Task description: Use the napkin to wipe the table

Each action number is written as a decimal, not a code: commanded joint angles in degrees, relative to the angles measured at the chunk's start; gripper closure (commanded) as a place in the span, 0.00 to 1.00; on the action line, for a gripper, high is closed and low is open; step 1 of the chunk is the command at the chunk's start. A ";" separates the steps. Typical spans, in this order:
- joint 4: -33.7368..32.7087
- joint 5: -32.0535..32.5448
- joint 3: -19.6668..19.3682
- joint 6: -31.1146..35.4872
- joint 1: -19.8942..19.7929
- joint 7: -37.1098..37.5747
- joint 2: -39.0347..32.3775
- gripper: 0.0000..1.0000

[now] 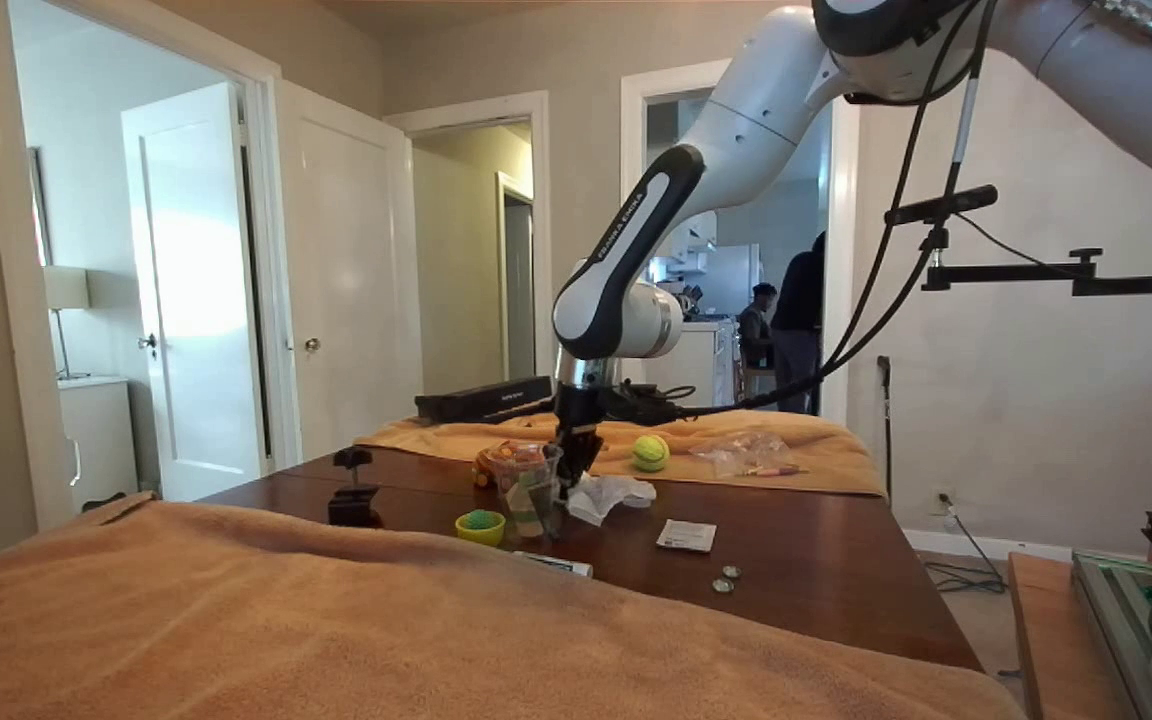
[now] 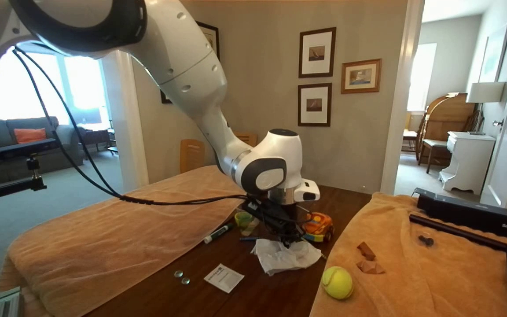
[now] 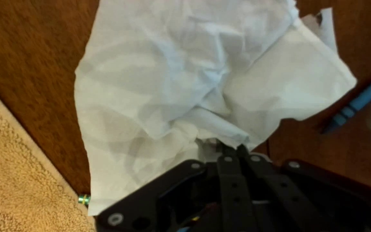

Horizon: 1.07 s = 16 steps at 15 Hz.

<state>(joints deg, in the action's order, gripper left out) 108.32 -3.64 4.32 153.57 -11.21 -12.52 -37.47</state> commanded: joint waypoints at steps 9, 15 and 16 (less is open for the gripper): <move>19.67 6.10 -1.19 -0.11 -0.89 -15.38 8.54 1.00; 28.59 13.32 -3.11 7.74 2.03 -15.08 11.52 1.00; 29.91 14.43 -3.57 9.66 2.80 -14.15 11.88 1.00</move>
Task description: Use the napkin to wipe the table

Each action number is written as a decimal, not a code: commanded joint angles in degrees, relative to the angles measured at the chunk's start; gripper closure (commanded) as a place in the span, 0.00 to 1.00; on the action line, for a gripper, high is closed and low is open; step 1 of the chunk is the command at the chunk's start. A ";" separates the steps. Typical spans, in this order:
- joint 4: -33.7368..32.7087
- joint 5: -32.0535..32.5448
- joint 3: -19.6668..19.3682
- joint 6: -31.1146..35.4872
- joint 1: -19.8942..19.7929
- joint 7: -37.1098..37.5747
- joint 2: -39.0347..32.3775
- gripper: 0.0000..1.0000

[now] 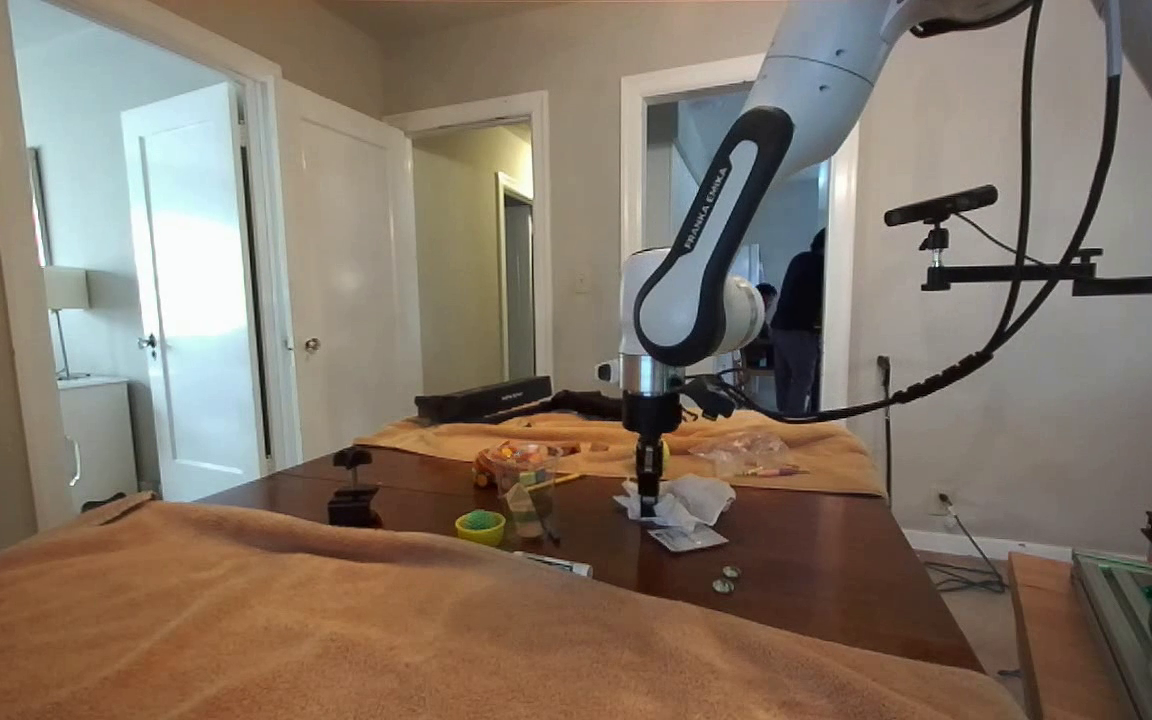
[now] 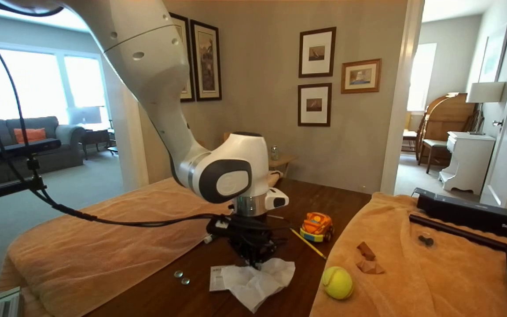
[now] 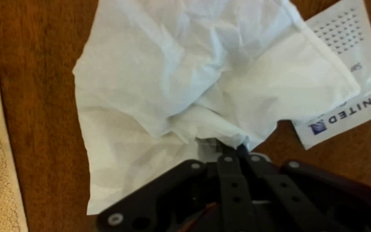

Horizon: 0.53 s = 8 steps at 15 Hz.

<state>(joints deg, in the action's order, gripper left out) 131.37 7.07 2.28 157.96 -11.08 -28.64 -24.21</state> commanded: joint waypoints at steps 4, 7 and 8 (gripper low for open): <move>10.43 8.18 -4.82 13.48 7.14 6.13 -1.06 1.00; 11.94 10.90 -8.69 17.24 11.23 9.12 -1.23 1.00; 12.26 11.39 -9.87 18.23 12.56 9.94 -1.33 1.00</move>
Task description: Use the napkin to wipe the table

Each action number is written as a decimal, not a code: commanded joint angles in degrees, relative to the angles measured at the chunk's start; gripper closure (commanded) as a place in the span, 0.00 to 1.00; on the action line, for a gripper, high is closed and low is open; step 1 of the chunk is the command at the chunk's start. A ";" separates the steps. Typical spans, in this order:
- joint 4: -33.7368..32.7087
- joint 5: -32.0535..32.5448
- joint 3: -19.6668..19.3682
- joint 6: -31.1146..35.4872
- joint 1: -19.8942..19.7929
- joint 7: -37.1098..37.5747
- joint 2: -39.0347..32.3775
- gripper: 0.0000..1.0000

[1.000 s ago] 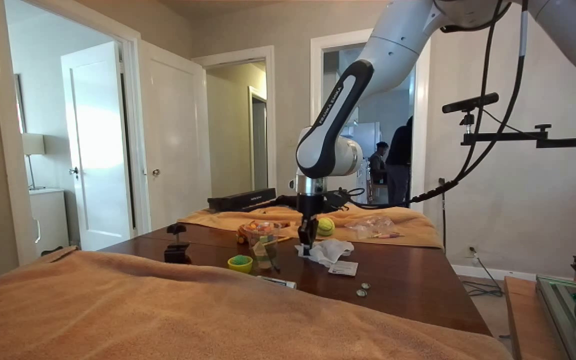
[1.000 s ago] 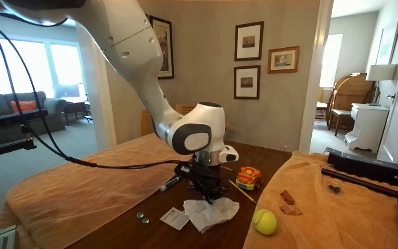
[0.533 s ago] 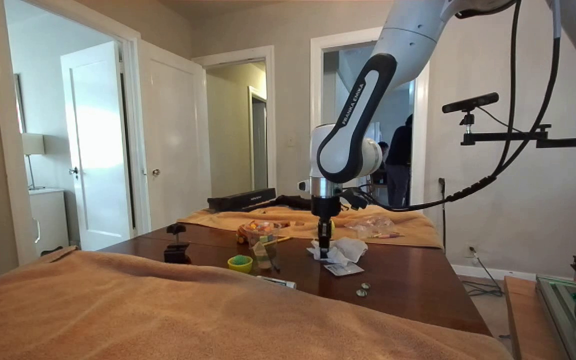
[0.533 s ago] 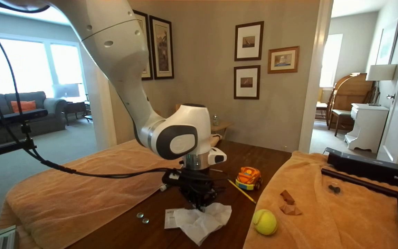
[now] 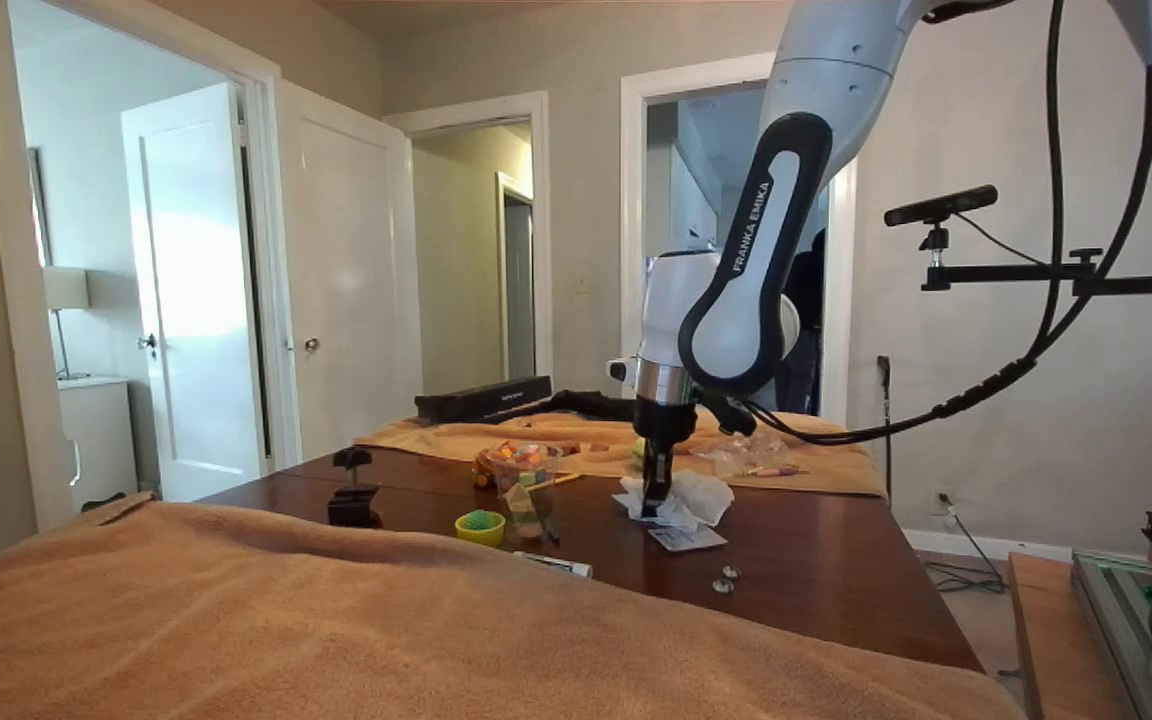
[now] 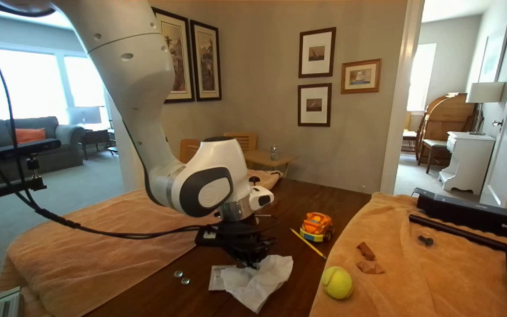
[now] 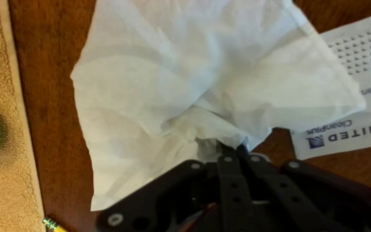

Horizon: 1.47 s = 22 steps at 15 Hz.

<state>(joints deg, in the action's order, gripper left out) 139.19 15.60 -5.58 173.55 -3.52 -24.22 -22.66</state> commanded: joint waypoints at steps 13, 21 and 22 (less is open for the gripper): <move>-1.76 -4.53 -0.32 -5.81 16.72 26.17 -2.61 1.00; -1.70 -6.74 2.78 -10.46 13.38 27.94 -0.47 0.80; -0.70 -6.99 2.91 -10.93 13.37 28.48 0.92 0.68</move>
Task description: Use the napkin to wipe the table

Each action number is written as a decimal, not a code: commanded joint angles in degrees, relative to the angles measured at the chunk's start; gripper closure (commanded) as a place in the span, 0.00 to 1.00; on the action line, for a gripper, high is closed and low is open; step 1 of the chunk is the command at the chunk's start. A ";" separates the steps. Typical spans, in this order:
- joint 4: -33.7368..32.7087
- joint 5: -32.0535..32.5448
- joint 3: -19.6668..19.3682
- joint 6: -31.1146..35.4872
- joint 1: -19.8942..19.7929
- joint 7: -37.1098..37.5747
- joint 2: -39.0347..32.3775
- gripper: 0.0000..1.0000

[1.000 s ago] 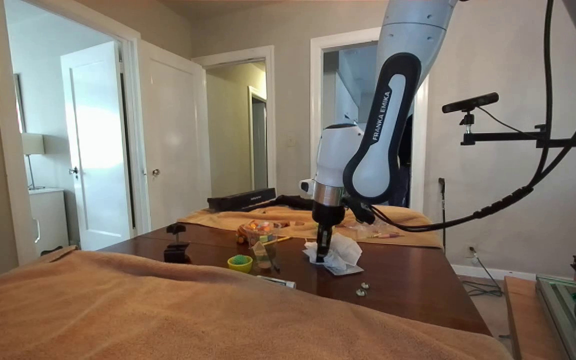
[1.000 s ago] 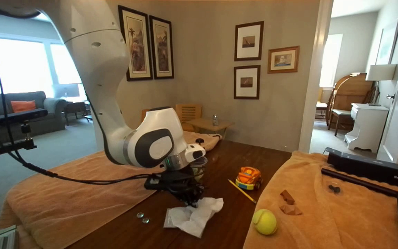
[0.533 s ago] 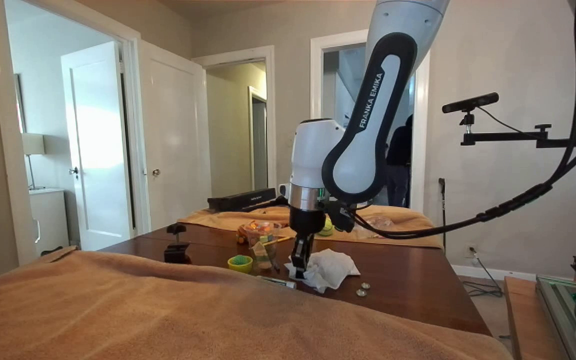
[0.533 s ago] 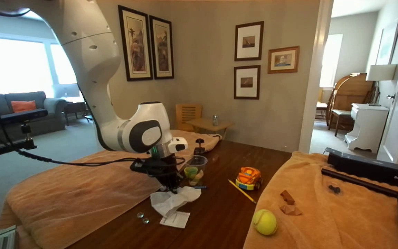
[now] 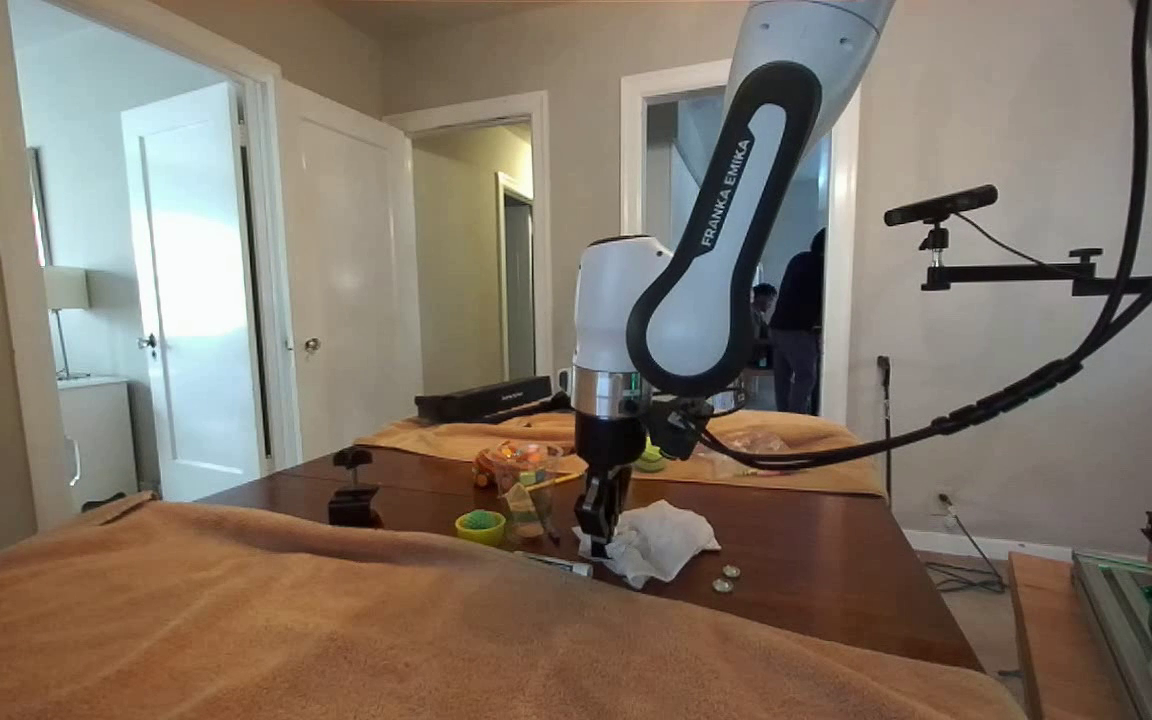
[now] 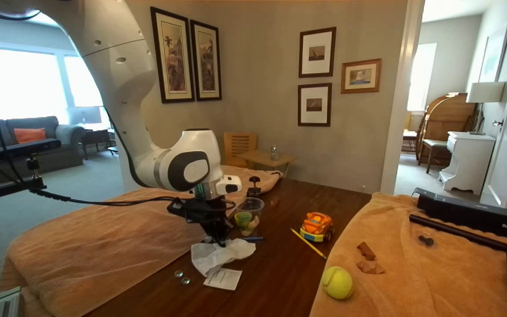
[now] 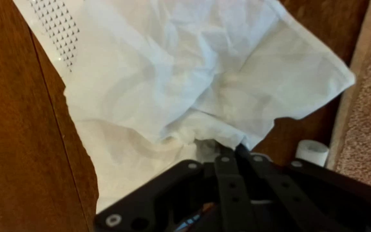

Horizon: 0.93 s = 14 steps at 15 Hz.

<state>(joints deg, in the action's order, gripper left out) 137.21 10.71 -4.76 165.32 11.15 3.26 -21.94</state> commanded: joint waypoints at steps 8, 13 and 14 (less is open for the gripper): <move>9.43 -0.64 2.05 -1.91 -1.11 2.49 9.89 0.14; 12.34 -2.02 3.59 -4.41 -2.33 1.91 17.89 0.00; 12.62 -2.99 4.31 -5.70 -2.77 1.34 19.39 0.00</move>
<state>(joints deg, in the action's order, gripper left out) 146.62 10.12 -2.88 163.09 10.20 4.95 -9.43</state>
